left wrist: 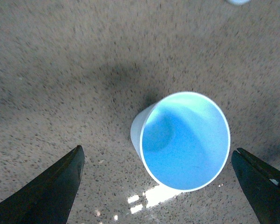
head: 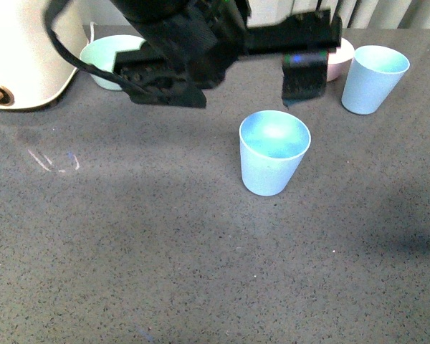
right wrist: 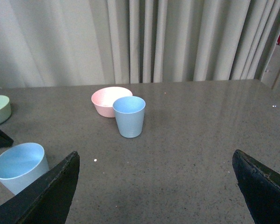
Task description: Stack blue cups with both arms
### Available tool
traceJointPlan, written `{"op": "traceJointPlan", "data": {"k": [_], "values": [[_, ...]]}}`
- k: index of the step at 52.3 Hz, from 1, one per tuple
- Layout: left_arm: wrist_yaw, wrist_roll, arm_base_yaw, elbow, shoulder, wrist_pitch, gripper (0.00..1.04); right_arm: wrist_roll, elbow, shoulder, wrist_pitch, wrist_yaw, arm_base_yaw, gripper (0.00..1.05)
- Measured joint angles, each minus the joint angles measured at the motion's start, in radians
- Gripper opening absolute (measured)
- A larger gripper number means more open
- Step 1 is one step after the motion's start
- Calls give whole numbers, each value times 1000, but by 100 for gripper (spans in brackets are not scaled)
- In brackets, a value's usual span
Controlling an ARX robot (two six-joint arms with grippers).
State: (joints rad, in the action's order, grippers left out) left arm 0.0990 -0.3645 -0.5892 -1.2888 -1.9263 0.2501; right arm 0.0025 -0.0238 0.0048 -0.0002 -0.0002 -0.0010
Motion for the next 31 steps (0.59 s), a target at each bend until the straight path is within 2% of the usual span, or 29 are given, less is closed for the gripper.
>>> {"op": "traceJointPlan", "data": {"k": [15, 21, 29, 31], "values": [[15, 8, 111, 204, 248, -188, 96, 0, 0, 0, 0, 0, 0, 96], [58, 20, 234, 351, 407, -318, 96, 0, 0, 0, 0, 0, 0, 96], [57, 47, 323, 410, 483, -378, 96, 0, 0, 0, 0, 0, 0, 96], [13, 76, 339, 435, 496, -438, 94, 0, 0, 0, 0, 0, 0, 96]]}}
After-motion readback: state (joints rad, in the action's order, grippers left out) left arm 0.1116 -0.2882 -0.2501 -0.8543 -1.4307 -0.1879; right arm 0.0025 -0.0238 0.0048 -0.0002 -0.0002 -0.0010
